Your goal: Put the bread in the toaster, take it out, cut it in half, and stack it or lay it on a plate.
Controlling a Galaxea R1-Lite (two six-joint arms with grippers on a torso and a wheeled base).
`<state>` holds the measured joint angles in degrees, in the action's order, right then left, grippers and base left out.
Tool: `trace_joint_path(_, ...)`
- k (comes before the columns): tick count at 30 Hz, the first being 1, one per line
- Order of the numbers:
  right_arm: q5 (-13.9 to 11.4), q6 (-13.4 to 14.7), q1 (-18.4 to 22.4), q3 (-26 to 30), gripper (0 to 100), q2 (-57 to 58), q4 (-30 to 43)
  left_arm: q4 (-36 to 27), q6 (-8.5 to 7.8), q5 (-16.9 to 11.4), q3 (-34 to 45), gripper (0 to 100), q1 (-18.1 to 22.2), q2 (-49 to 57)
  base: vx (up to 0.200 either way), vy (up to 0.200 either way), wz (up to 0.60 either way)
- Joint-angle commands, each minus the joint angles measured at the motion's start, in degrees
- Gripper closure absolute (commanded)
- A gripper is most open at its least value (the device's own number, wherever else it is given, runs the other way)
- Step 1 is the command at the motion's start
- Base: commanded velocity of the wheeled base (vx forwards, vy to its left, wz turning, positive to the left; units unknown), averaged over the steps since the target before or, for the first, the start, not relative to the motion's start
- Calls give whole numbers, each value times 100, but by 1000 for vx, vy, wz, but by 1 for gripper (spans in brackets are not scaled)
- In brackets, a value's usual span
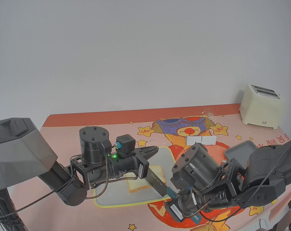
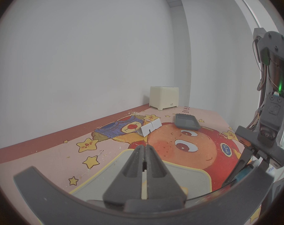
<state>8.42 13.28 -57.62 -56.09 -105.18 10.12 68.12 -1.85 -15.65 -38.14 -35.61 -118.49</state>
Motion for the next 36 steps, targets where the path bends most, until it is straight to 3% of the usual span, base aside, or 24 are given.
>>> trace_joint_path(1, 1, 0, -3, -7, 100, 6, 8, -1, 1, 1, 0, 100, 10, -148, 0, 0, 0)
trace_joint_path(19, 10, 0, 67, -491, 100, 367, -1, 17, 53, 10, 26, 100, 19, -297, 0, 0, 0)
trace_joint_path(26, 10, 0, 67, -394, 100, 314, -1, 210, 62, 1, -18, 100, 28, -157, 0, 0, 0)
trace_joint_path(31, 19, 8, 102, -491, 100, 446, -256, 184, 89, 10, -53, 100, 36, 661, 0, 0, 0)
trace_joint_path(36, -7, 193, 181, -376, 100, 648, -441, 26, 291, 10, -88, 100, 142, 1469, 0, 0, 0)
